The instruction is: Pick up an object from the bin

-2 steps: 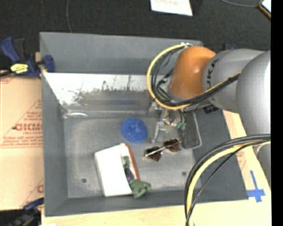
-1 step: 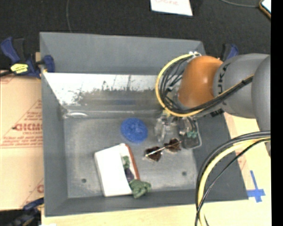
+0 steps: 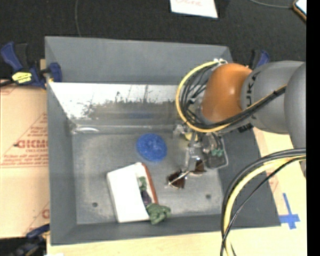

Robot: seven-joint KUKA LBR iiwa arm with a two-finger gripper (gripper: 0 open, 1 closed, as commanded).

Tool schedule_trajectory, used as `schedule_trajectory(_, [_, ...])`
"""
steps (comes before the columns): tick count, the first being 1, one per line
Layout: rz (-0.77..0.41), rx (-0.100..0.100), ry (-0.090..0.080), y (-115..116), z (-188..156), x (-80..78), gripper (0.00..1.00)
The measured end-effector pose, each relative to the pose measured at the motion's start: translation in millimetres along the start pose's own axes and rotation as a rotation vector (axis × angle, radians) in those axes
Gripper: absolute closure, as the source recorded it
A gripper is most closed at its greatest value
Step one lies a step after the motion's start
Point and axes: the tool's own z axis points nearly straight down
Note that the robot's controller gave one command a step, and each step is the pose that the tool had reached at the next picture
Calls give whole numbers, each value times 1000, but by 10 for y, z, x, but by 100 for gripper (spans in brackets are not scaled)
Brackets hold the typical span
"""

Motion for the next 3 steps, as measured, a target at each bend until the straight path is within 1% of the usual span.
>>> schedule_trajectory(1, [0,0,-1,-1,-5,-5,100])
schedule_trajectory(2, [0,0,0,-1,1,1,0])
schedule_trajectory(3, [0,0,0,-1,1,1,0])
